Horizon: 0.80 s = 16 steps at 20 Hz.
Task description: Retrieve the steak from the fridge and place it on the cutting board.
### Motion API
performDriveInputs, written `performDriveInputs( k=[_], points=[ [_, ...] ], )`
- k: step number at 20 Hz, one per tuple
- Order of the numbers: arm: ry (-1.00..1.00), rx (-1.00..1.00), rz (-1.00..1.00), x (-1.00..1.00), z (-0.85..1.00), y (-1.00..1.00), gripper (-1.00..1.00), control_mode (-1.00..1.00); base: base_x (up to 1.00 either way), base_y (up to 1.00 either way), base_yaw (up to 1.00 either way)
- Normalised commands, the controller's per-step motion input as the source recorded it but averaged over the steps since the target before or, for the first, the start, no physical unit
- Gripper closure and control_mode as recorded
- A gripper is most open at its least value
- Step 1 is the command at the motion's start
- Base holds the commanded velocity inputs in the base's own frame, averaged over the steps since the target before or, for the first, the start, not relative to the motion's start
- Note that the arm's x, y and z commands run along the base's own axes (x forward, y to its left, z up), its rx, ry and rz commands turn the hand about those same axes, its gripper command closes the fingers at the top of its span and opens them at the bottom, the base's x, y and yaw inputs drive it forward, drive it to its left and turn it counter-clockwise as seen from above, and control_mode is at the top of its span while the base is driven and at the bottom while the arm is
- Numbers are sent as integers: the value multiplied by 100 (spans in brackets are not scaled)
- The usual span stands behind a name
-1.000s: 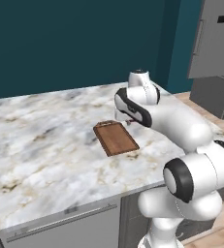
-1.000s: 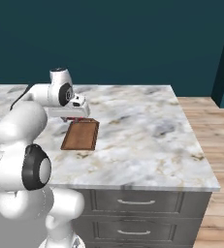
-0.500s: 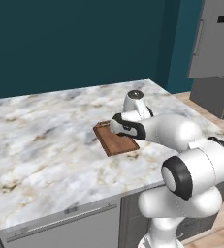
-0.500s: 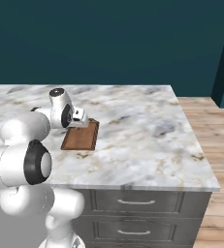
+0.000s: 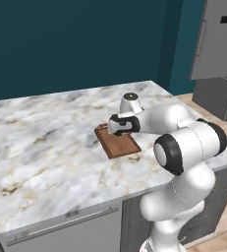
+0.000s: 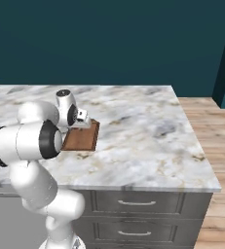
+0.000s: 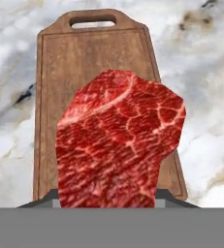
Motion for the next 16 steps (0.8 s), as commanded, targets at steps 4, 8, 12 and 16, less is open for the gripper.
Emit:
performDriveInputs(
  k=[4, 8, 12, 16],
  points=[
    [17, 0, 0, 16, -52, 0, 100, -100, 0, 0, 0],
    [0, 0, 0, 0, -66, 0, 100, -100, 0, 0, 0],
    [-6, 0, 0, 0, -63, 0, 100, -100, 0, 0, 0],
    [0, 0, 0, 1, -55, 0, 100, -100, 0, 0, 0]
  ],
)
